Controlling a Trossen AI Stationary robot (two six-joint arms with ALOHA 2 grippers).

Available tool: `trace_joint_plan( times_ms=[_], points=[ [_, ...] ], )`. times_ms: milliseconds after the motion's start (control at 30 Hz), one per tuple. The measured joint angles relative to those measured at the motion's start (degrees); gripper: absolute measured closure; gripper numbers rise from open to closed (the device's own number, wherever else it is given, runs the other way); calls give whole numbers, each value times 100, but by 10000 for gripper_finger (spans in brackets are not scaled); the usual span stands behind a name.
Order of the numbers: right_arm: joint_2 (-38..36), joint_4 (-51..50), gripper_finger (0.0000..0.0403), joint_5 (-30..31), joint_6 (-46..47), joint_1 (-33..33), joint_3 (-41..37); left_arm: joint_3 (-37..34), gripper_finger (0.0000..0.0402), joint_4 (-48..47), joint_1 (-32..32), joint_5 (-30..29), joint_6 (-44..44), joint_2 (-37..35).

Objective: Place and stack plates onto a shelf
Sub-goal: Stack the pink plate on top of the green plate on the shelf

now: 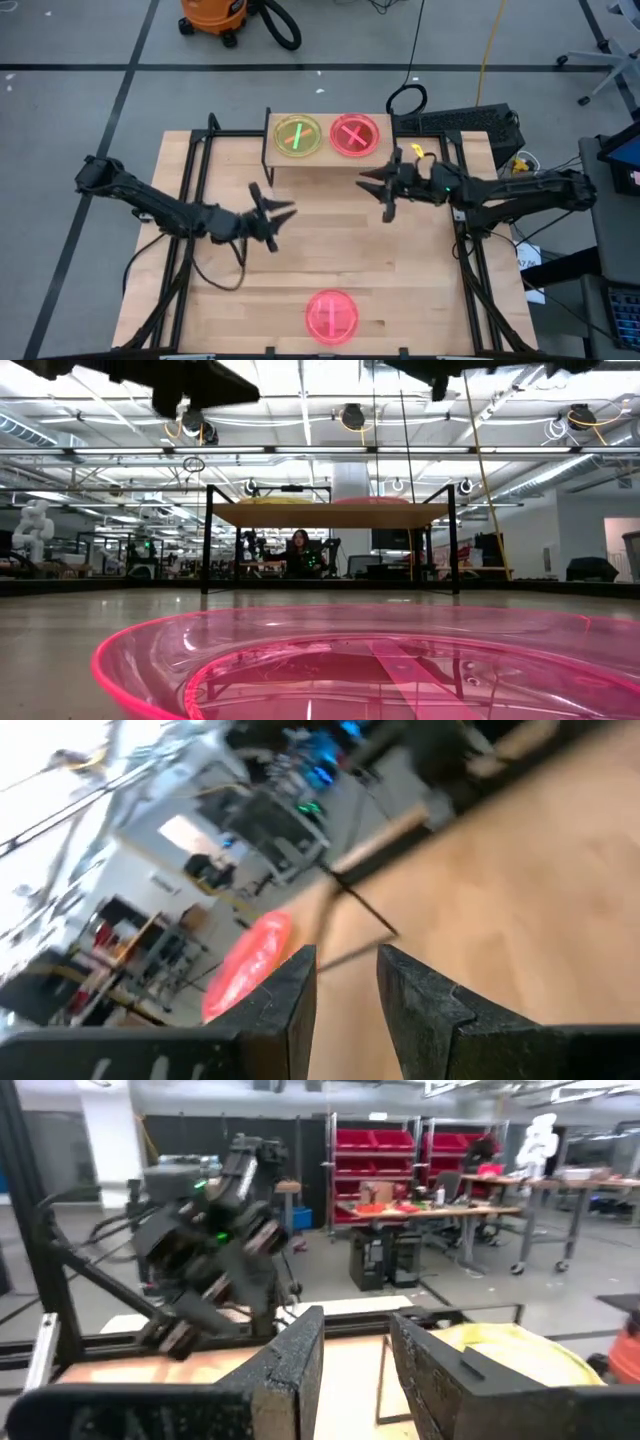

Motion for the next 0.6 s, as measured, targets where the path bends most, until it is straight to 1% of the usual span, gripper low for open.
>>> trace_joint_plan(
  times_ms=[100,267,367,500,600],
  points=[
    [-223,245,298,334,-66,132,-390,29,286,-106,-281,3,232,422],
    [-339,644,298,510,-17,167,-850,29,286,-101,-814,2,285,926],
    [-343,693,298,509,74,167,-960,32,286,-116,-1184,3,133,1121],
    [-343,689,298,509,89,167,-997,38,286,-257,-1643,158,-468,1455],
    [-343,691,298,509,89,167,-998,38,286,-451,-2010,185,-573,1810]
  ],
)
